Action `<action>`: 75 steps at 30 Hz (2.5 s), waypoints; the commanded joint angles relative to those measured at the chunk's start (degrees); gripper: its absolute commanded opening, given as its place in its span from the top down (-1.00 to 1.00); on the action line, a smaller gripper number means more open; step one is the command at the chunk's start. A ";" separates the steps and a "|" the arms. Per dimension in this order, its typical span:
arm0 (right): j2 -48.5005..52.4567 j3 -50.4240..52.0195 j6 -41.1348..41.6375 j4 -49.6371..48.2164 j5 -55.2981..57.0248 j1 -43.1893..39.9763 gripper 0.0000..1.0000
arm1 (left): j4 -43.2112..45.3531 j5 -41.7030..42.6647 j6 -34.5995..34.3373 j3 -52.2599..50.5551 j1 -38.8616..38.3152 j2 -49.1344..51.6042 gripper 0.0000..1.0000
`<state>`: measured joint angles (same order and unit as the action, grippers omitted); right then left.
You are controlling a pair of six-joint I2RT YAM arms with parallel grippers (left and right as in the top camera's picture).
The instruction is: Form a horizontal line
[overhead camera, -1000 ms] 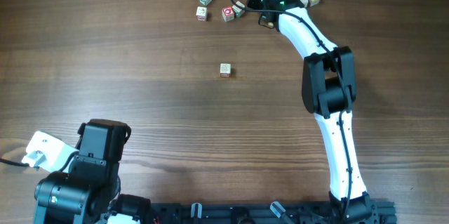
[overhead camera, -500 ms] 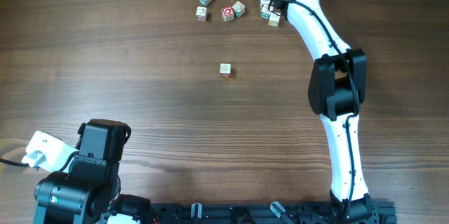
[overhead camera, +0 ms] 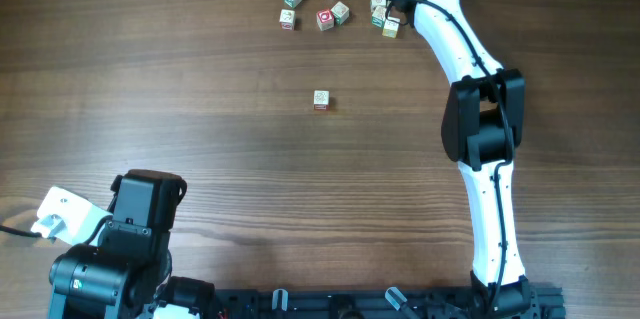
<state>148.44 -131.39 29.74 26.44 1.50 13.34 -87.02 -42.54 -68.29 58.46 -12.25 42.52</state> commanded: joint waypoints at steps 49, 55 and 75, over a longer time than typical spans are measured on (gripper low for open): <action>5.14 -3.19 0.28 -1.60 4.09 0.85 0.91 | -0.04 -0.35 -1.18 -0.11 0.48 -0.20 -1.00; 6.21 -3.06 0.24 -1.16 4.04 0.83 0.91 | -0.02 -0.35 -1.18 -0.11 0.48 -0.20 -1.00; 6.82 -3.30 -2.47 7.37 -8.68 2.16 0.91 | -0.04 -0.35 -1.18 -0.11 0.48 -0.20 -1.00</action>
<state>153.14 -134.96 29.43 31.48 -1.23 14.33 -87.02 -42.54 -68.29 58.46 -12.25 42.52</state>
